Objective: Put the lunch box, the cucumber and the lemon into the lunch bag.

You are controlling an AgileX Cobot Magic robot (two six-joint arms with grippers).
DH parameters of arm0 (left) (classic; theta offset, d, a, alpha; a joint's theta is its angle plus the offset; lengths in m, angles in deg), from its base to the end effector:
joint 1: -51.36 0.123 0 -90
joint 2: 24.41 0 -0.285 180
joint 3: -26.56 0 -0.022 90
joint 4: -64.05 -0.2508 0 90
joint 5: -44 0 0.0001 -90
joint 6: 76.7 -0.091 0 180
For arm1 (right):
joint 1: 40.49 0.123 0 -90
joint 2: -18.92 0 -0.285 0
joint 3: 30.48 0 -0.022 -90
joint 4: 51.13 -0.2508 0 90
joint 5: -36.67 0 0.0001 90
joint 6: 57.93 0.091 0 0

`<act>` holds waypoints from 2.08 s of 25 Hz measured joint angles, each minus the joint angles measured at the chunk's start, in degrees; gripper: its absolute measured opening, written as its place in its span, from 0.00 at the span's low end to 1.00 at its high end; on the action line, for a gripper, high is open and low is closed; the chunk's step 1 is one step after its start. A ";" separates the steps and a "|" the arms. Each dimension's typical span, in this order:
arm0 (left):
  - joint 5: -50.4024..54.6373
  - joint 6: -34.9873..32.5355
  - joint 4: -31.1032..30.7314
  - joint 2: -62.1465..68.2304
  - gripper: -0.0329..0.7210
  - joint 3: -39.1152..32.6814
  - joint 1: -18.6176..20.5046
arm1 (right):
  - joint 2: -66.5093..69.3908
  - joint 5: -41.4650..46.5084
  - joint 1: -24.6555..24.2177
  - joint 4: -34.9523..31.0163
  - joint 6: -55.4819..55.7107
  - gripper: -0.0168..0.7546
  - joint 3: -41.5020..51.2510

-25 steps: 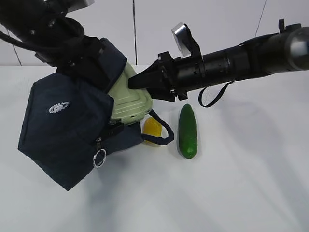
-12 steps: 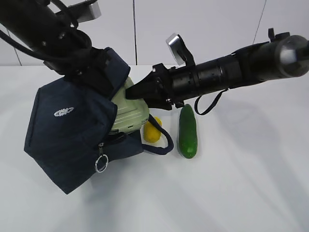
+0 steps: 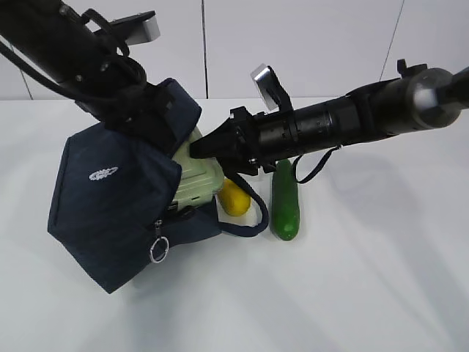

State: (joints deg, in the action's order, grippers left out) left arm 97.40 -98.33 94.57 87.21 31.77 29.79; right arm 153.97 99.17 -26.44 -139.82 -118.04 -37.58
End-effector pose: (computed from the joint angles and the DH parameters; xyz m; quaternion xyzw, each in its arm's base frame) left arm 0.3453 -0.1764 0.2625 0.2404 0.9263 -0.2354 0.1692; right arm 0.4120 0.1863 0.1602 -0.1279 0.7960 0.5666 0.1701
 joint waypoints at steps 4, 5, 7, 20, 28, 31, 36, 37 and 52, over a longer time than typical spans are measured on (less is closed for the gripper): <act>-0.63 -0.13 0.00 0.00 0.07 0.00 0.00 | 1.09 0.00 1.31 -1.68 -1.10 0.48 0.00; -0.63 -0.13 0.00 0.00 0.07 0.00 0.00 | 1.34 0.00 1.79 -1.94 -1.32 0.48 0.00; -0.63 -0.13 0.00 0.00 0.07 0.00 0.00 | 1.75 0.00 2.69 -3.08 -1.79 0.48 0.00; -0.99 -0.44 0.00 0.02 0.07 0.00 0.00 | 4.25 0.32 5.79 -6.87 -5.32 0.48 -0.11; -1.44 -0.44 0.11 0.12 0.07 0.00 0.00 | 5.60 0.55 6.06 -8.44 -6.20 0.48 -0.18; -1.54 -0.44 0.23 0.37 0.07 0.00 0.00 | 6.16 0.55 6.80 -9.18 -6.83 0.48 -0.18; -1.79 -0.44 0.35 0.37 0.07 0.00 0.00 | 7.82 0.68 7.96 -10.43 -7.43 0.48 -0.18; -1.79 -0.44 0.35 0.37 0.07 0.00 0.00 | 8.24 0.68 8.19 -10.42 -7.43 0.48 -0.18; -1.90 -0.44 0.47 0.62 0.07 0.00 -0.12 | 8.96 0.68 8.42 -11.64 -8.49 0.48 -0.18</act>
State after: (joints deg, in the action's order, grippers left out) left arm 95.51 -98.77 95.04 87.83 31.77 29.67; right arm 162.93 99.85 -18.02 -151.46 -126.54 -37.76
